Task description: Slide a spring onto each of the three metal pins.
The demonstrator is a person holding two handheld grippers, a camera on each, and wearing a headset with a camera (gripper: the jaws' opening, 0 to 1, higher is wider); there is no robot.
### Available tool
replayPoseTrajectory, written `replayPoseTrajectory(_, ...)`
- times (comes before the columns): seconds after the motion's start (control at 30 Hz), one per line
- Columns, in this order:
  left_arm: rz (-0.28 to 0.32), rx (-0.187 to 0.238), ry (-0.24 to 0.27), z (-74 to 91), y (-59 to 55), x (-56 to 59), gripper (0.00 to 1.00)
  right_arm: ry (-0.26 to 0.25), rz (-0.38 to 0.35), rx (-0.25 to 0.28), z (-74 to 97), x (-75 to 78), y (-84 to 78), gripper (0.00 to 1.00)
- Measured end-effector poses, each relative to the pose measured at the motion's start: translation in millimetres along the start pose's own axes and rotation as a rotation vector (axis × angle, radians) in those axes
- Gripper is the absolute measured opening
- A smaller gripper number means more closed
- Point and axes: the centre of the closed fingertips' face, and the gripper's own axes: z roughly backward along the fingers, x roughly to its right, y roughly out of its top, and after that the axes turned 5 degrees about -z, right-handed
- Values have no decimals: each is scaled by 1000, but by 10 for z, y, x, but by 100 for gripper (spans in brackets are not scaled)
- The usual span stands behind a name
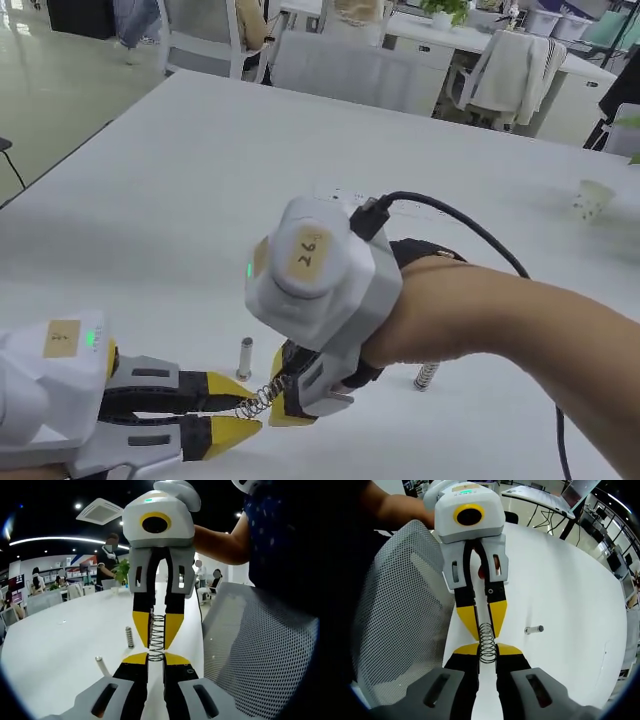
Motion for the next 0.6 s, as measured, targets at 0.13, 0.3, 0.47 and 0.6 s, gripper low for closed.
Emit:
replayPoseTrajectory(0.13,1,3,-1,-9,6,1,3,0,5,4,9,-7,43,9)
replayPoseTrajectory(0.3,4,5,-3,-22,3,11,3,3,10,2,7,-16,71,9)
replayPoseTrajectory(0.47,6,8,-8,-33,-4,22,3,11,18,0,1,-36,106,9)
replayPoseTrajectory(0.6,4,9,-9,-41,-1,16,3,11,24,-4,1,-32,121,9)
